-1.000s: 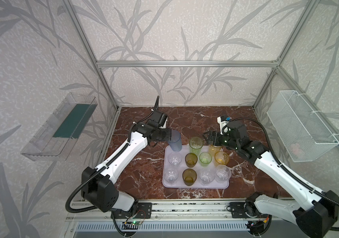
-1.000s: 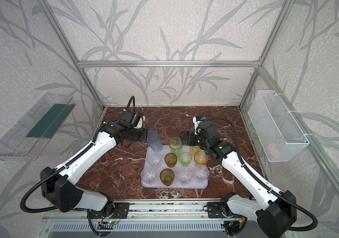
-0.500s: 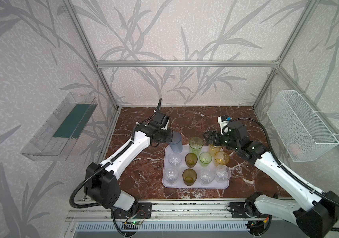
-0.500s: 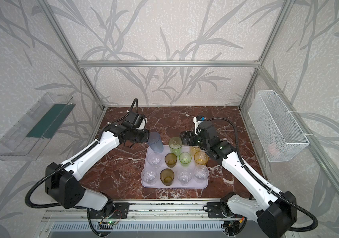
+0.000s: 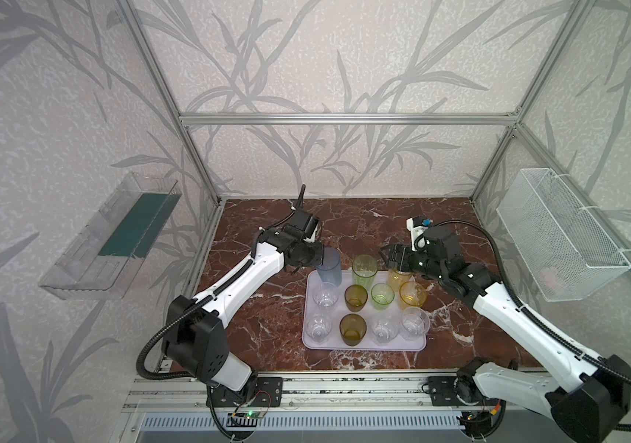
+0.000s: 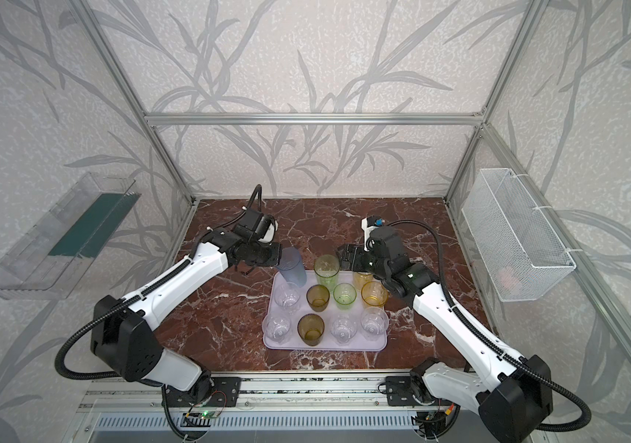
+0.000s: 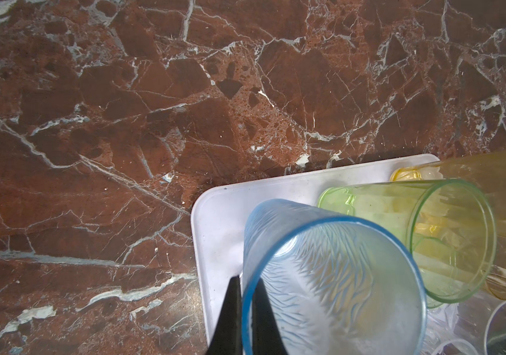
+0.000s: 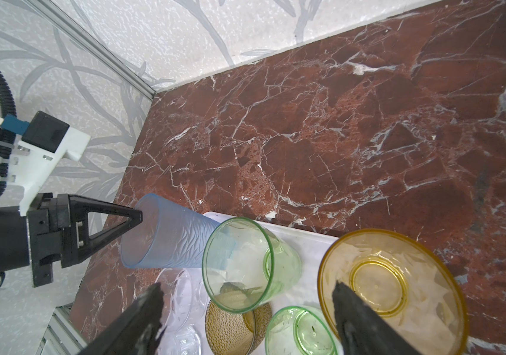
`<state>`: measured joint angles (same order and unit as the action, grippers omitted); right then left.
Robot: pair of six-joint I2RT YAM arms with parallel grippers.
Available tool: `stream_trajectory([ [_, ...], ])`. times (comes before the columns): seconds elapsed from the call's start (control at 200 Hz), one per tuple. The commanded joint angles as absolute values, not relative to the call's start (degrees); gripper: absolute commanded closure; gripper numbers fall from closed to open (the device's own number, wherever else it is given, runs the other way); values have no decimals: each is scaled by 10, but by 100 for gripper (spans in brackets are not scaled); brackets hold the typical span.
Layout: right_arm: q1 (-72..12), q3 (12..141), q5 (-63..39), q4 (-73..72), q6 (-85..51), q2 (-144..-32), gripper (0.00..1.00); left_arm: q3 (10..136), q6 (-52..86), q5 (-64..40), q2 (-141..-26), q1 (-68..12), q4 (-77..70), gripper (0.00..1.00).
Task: Place the glasses into the tray
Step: Place the glass on the tray.
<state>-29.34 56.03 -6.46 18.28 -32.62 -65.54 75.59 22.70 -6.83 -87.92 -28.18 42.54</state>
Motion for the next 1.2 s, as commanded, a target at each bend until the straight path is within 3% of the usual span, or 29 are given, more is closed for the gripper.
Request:
stream_trajectory([
  [0.0, -290, 555, -60, 178, -330, -641, 14, 759, 230, -76, -884, -287, 417, 100],
  [1.195, -278, 549, -69, 171, -336, -644, 14, 795, 210, -72, -947, -298, 451, 100],
])
